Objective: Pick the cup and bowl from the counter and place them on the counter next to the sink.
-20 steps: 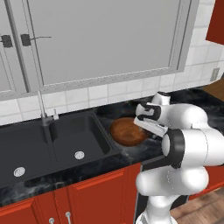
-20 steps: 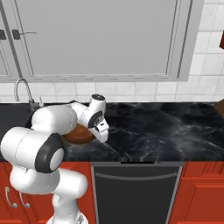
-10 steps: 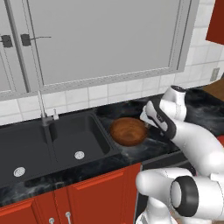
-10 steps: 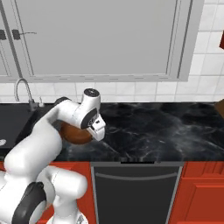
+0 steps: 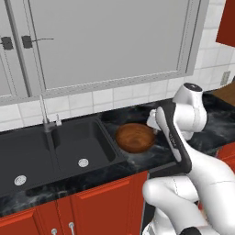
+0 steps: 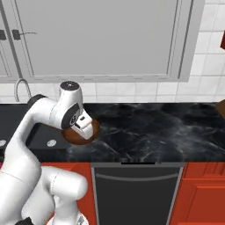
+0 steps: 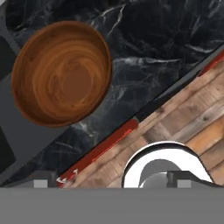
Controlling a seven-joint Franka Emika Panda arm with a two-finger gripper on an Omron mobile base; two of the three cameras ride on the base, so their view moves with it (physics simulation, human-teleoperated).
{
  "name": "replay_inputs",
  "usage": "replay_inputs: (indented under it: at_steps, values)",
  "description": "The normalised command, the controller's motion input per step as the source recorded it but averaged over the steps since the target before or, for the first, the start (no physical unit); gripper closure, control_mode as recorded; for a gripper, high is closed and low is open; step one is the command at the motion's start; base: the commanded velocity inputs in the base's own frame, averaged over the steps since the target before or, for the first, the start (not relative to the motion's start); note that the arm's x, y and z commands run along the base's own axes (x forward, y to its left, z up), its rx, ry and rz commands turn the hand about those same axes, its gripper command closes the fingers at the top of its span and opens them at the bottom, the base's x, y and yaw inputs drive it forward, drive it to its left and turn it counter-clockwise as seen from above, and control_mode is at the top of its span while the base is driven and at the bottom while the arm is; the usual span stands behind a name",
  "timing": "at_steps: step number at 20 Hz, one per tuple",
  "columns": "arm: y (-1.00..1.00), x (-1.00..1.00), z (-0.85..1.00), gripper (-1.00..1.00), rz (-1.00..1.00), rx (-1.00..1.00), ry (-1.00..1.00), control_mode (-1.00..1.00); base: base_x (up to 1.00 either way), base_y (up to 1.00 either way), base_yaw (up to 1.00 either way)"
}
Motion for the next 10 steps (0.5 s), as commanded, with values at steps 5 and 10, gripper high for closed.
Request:
replay_inputs:
  at_steps: [5,10]
  values:
    - [0.50,-0.67,0.62,-1.00,0.15,-0.09,0.00,-1.00,0.00,0.00,0.00]
    - [0.17,-0.86,0.07,-1.00,0.15,0.00,-0.06,-1.00,0.00,0.00,0.00]
